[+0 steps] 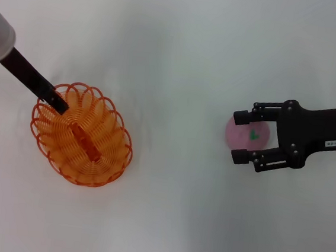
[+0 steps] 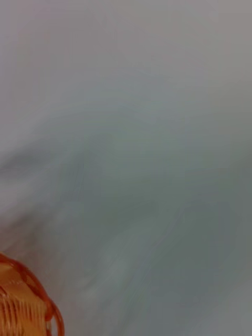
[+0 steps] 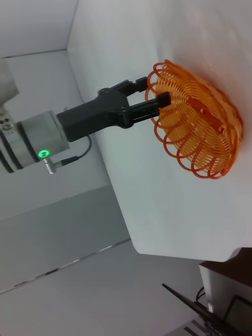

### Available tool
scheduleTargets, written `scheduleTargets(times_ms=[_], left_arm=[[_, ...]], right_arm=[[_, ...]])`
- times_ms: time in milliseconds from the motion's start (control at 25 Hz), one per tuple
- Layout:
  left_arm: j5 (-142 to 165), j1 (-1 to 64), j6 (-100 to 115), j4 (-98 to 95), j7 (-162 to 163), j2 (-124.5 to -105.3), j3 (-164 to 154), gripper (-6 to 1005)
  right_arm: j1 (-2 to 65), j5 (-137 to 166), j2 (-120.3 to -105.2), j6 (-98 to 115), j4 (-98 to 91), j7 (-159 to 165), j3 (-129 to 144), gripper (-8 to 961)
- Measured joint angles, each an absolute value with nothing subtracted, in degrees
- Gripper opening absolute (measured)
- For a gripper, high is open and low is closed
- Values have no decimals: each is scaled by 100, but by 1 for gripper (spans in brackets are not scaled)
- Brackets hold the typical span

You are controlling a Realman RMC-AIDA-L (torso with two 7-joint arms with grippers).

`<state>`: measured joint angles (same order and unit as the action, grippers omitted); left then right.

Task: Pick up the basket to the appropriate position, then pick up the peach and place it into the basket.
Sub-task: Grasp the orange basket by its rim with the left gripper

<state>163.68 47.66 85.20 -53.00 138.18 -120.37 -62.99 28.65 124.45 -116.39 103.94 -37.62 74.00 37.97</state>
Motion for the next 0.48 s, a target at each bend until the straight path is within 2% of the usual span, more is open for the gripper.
scheduleTargets(times_ms=[480], left_arm=[[16367,4789,8321,-5054,13782,-12085,-6308,798]], right_arm=[[2865,12446,-11645,10349,-3738,7390,3810,838]])
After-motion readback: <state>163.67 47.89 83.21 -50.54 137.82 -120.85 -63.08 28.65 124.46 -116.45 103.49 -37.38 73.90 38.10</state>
